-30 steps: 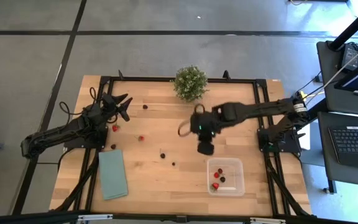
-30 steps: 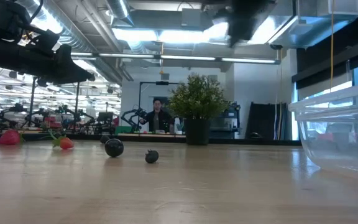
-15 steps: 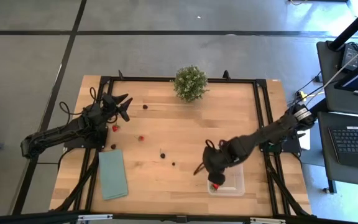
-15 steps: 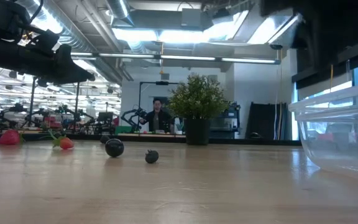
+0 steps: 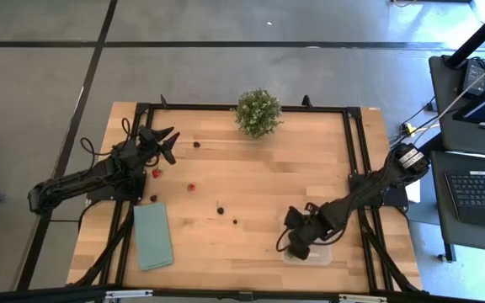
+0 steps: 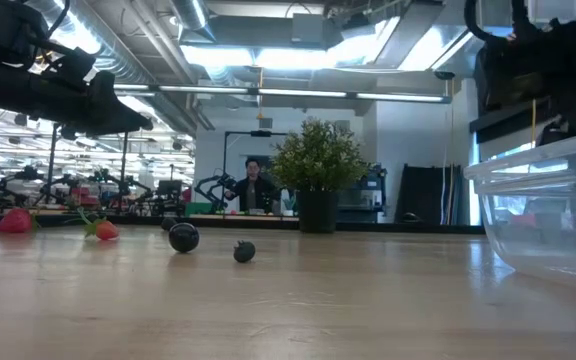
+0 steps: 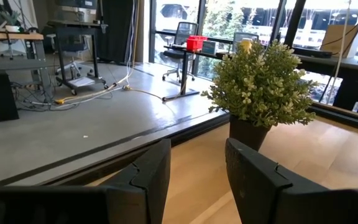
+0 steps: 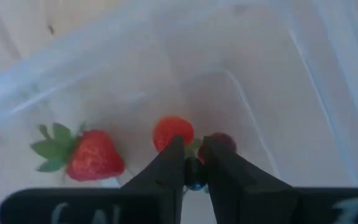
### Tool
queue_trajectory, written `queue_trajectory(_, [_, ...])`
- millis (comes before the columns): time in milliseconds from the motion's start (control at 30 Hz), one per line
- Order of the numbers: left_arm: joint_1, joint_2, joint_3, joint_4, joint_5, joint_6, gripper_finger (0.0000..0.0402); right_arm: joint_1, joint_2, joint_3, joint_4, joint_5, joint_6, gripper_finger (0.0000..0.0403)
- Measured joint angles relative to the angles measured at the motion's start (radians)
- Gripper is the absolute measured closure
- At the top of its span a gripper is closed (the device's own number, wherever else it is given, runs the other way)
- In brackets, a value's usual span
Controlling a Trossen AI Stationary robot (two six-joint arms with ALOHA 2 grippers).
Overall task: Pick and placing Produce into tupperware
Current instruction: Put the right blueberry into the bin, then put the top blackberry into the bin
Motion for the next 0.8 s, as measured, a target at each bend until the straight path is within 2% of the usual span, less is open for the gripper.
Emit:
queue_trajectory(267, [0.000, 0.000, 0.000, 0.000, 0.000, 0.000, 0.0257, 0.000, 0.000, -0.005, 0.014, -0.026, -0.008, 0.0306])
queue_trajectory(533, [0.000, 0.000, 0.000, 0.000, 0.000, 0.000, 0.0257, 0.000, 0.000, 0.006, -0.003, -0.030, -0.012, 0.0221])
queue_trajectory(633, [0.000, 0.000, 0.000, 0.000, 0.000, 0.000, 0.0257, -0.002, -0.015, 0.068, -0.092, -0.030, -0.042, 0.0198])
queue_trajectory(767, [0.000, 0.000, 0.000, 0.000, 0.000, 0.000, 0.0257, -0.020, -0.059, 0.220, -0.323, -0.024, -0.123, 0.0182])
queue_trajectory(800, [0.000, 0.000, 0.000, 0.000, 0.000, 0.000, 0.0257, -0.025, -0.072, 0.264, -0.381, 0.006, -0.149, 0.0180])
